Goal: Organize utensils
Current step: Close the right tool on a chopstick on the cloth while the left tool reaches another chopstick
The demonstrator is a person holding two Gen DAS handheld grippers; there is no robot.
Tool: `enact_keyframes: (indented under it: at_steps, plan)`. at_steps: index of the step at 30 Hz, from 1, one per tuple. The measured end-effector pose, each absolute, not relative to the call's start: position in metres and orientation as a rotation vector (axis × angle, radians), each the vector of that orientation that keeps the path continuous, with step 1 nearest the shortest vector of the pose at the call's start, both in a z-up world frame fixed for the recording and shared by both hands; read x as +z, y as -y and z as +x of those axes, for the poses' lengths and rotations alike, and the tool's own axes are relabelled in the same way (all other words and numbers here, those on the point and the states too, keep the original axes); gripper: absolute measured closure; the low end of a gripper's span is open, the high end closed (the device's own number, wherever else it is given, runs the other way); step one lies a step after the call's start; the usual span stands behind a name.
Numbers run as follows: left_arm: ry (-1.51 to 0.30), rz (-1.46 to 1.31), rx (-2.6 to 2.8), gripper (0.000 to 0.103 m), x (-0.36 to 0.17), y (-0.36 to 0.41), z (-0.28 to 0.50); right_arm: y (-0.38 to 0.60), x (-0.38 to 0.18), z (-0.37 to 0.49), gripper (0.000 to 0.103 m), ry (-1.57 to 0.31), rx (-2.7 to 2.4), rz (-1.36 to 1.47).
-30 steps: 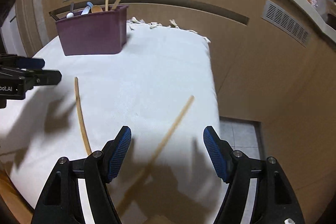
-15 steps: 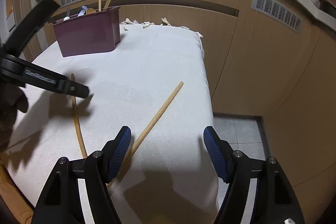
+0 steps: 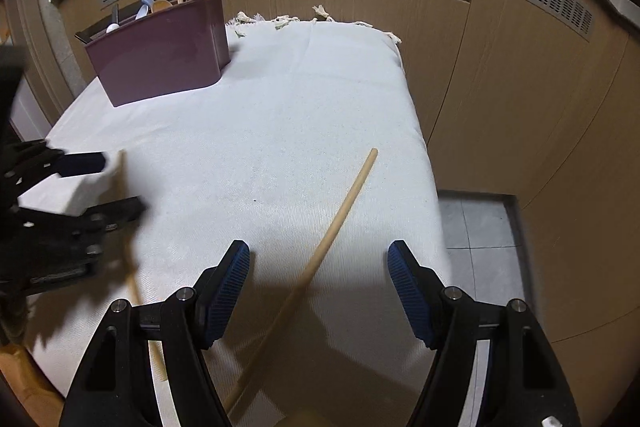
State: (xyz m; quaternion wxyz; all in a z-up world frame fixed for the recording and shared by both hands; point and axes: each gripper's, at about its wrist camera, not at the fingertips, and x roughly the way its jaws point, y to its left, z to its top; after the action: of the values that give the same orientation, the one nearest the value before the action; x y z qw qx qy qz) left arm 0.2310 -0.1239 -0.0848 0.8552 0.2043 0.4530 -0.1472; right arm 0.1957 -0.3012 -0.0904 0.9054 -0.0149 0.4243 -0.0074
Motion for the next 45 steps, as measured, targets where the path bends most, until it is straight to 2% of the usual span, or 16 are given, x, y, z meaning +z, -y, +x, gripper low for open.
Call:
enact_keyframes:
  at_steps: [7,12,16,17,24,26,28,32,40,42,45]
  plan:
    - [-1.011,0.298,-0.252,0.038,-0.078,0.071,0.229,0.298,-0.1,0.207,0.034,-0.93,-0.008,-0.013]
    - [-1.171,0.064,-0.293,0.037,-0.084,0.044,0.23,0.291,-0.101,0.215,0.036,-0.927,-0.004,-0.012]
    - [-1.188,-0.006,-0.277,0.035,-0.082,0.041,0.227,0.271,-0.099,0.218,0.061,-0.914,0.037,-0.081]
    - [-1.191,-0.02,-0.266,0.035,-0.082,0.04,0.228,0.265,-0.099,0.218,0.065,-0.915,0.059,-0.097]
    - [-1.138,0.082,-0.256,0.035,-0.086,0.072,0.242,0.251,-0.1,0.211,0.065,-0.88,0.089,-0.146]
    - [-1.102,0.131,-0.271,0.035,-0.089,0.086,0.248,0.255,-0.1,0.212,0.06,-0.884,0.093,-0.124]
    - [-1.069,0.176,-0.279,0.041,-0.089,0.096,0.245,0.259,-0.1,0.212,0.052,-0.886,0.087,-0.111]
    - [-1.022,0.229,-0.336,0.065,-0.085,0.109,0.238,0.268,-0.101,0.213,0.038,-0.896,0.082,-0.067]
    - [-0.997,0.293,-0.378,0.084,-0.077,0.113,0.225,0.267,-0.101,0.214,0.035,-0.899,0.083,-0.063]
    - [-1.0,0.288,-0.392,0.095,-0.075,0.107,0.221,0.267,-0.101,0.213,0.033,-0.899,0.086,-0.063]
    - [-1.018,0.287,-0.394,0.096,-0.071,0.099,0.219,0.266,-0.101,0.214,0.032,-0.902,0.089,-0.065]
